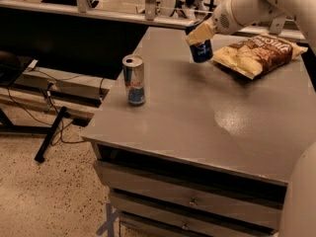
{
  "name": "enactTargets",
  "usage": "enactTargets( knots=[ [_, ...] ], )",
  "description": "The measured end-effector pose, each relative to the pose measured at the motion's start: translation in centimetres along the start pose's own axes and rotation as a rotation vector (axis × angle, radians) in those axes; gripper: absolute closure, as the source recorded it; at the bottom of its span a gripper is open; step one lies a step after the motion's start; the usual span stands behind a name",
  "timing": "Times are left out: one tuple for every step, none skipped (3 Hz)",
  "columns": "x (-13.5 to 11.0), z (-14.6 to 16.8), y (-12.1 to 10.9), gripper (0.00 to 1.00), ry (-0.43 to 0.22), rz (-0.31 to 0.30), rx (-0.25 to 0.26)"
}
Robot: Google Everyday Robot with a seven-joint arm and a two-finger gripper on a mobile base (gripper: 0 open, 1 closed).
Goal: Knock pepsi can over
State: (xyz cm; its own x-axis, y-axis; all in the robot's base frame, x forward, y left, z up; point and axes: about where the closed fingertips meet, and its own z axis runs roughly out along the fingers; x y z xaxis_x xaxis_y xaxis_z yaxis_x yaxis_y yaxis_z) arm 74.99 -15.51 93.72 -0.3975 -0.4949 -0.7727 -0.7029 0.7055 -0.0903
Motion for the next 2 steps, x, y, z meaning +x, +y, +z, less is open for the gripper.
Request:
enactTargets(
  knots=[
    [2.8, -2.6, -0.6, 1.00, 0.142, 0.004, 0.043],
    [4.4, -2.5, 0.3, 1.00, 0.269, -0.033, 0.028]
  ],
)
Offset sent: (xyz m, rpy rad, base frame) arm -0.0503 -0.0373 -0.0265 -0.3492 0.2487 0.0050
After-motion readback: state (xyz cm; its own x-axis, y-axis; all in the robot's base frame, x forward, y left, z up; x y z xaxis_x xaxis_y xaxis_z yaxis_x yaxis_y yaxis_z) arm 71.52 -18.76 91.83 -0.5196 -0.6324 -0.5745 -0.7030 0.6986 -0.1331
